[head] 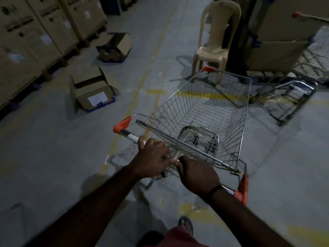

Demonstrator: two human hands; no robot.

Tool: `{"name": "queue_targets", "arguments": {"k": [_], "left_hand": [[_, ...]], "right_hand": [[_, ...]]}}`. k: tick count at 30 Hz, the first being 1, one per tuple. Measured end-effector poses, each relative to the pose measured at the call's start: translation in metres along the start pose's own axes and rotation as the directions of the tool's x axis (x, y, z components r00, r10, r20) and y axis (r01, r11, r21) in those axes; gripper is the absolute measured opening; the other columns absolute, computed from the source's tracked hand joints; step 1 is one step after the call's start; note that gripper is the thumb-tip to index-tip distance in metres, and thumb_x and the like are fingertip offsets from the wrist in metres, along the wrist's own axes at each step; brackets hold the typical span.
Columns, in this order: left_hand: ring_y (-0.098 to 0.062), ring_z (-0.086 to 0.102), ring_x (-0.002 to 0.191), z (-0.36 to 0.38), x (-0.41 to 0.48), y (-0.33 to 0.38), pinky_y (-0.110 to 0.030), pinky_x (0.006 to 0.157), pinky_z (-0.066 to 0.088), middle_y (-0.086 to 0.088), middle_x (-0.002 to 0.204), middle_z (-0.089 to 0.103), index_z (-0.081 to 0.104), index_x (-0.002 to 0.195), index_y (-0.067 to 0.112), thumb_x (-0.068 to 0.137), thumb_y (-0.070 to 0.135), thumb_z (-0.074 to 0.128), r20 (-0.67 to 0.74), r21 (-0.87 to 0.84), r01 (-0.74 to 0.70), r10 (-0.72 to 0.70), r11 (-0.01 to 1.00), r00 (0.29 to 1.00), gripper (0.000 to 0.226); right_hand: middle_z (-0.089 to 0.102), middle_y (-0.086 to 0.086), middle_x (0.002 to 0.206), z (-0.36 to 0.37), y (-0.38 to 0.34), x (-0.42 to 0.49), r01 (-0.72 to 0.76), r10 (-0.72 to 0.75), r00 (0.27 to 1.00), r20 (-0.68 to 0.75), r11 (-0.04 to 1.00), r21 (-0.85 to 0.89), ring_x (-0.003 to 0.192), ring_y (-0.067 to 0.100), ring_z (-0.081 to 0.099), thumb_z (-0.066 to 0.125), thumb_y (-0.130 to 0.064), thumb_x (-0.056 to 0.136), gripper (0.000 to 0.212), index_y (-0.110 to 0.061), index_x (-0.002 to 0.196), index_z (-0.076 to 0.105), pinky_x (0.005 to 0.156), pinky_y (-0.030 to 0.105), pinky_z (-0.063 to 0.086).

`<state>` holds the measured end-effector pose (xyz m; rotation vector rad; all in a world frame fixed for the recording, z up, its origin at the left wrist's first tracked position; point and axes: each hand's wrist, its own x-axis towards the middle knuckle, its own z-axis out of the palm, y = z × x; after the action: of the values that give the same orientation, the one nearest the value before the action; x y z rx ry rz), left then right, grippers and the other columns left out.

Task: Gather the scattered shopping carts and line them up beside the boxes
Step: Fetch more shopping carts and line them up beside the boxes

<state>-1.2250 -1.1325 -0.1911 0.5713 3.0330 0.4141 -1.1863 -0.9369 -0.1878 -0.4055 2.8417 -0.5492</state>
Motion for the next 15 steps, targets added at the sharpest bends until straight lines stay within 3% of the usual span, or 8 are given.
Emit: {"name": "queue_targets", "arguments": {"k": [5,15], "left_hand": [[-0.021,0.052,0.107,0.008,0.01,-0.014,-0.057,0.108,0.017,0.011,0.095,0.059,0.064,0.091,0.03,0.091,0.07,0.031,-0.046,0.02,-0.075,0.076,0.997,0.996,0.051],[-0.022,0.049,0.11,0.003,0.017,-0.023,-0.056,0.108,0.015,0.011,0.099,0.056,0.06,0.092,0.03,0.088,0.071,0.023,0.043,0.003,-0.205,0.205,0.979,0.978,0.055]], "right_hand": [[0.069,0.007,0.099,0.0,-0.006,0.008,-0.08,0.08,0.997,-0.025,0.997,-0.012,0.088,0.032,0.067,0.022,-0.062,0.102,0.048,-0.025,0.108,0.053,0.07,0.041,0.053],[0.068,0.006,0.089,0.004,-0.026,-0.002,-0.248,0.247,0.968,-0.032,0.969,-0.015,0.081,0.03,0.066,0.018,-0.069,0.099,0.055,-0.027,0.099,0.053,0.069,0.042,0.054]]}}
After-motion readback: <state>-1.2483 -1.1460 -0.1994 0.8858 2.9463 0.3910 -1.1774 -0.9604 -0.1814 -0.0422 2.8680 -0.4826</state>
